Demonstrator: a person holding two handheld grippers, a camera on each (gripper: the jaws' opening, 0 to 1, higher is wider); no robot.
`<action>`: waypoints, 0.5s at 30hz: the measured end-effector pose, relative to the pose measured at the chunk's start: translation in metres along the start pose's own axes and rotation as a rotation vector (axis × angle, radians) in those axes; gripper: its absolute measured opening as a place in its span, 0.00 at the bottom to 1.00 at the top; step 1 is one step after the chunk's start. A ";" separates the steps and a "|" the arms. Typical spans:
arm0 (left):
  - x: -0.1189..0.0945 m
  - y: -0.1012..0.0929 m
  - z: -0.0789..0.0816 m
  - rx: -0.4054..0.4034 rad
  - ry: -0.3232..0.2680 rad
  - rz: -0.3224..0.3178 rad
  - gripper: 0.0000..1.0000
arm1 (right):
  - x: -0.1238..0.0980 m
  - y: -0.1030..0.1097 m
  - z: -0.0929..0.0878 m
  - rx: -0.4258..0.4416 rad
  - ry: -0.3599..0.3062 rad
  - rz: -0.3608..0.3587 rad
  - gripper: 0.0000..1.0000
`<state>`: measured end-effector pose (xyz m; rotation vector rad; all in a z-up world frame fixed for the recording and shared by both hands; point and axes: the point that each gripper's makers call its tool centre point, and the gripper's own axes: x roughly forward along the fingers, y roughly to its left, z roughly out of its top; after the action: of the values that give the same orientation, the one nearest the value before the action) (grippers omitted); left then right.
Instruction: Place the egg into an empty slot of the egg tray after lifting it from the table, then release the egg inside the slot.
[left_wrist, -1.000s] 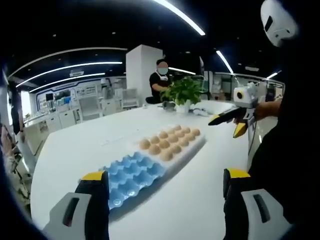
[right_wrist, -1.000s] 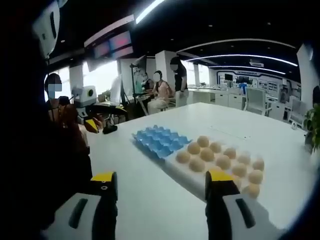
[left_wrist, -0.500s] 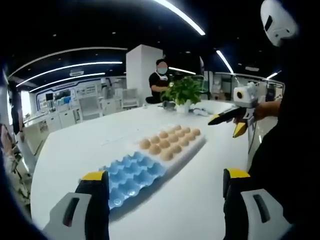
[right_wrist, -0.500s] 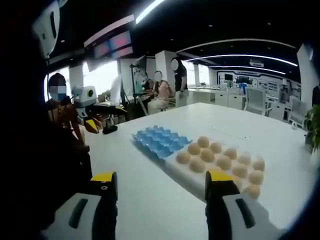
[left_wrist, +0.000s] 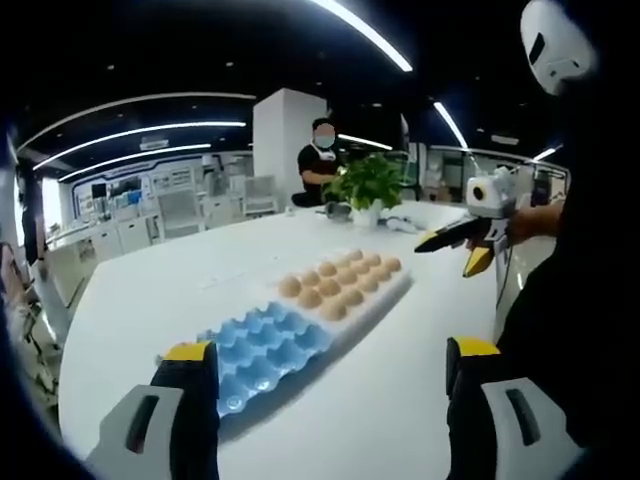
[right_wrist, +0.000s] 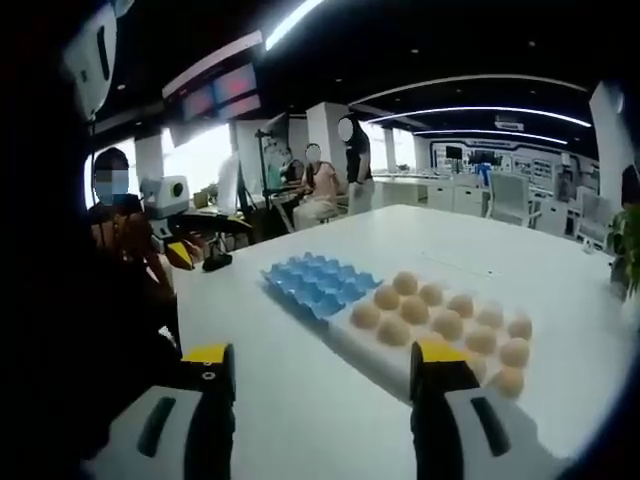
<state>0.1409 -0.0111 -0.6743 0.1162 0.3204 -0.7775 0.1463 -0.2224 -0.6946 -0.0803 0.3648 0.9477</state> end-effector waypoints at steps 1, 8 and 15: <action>0.000 0.000 0.000 0.000 0.002 0.000 0.96 | 0.001 -0.001 0.000 0.000 -0.002 -0.004 0.73; -0.002 0.004 0.001 -0.008 -0.007 0.010 0.96 | 0.013 -0.006 0.008 0.002 -0.033 -0.025 0.72; -0.004 0.007 0.000 -0.007 -0.010 0.019 0.96 | 0.029 -0.011 0.012 0.012 -0.052 -0.037 0.70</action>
<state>0.1434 -0.0037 -0.6729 0.1087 0.3123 -0.7582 0.1739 -0.2040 -0.6945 -0.0514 0.3197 0.9098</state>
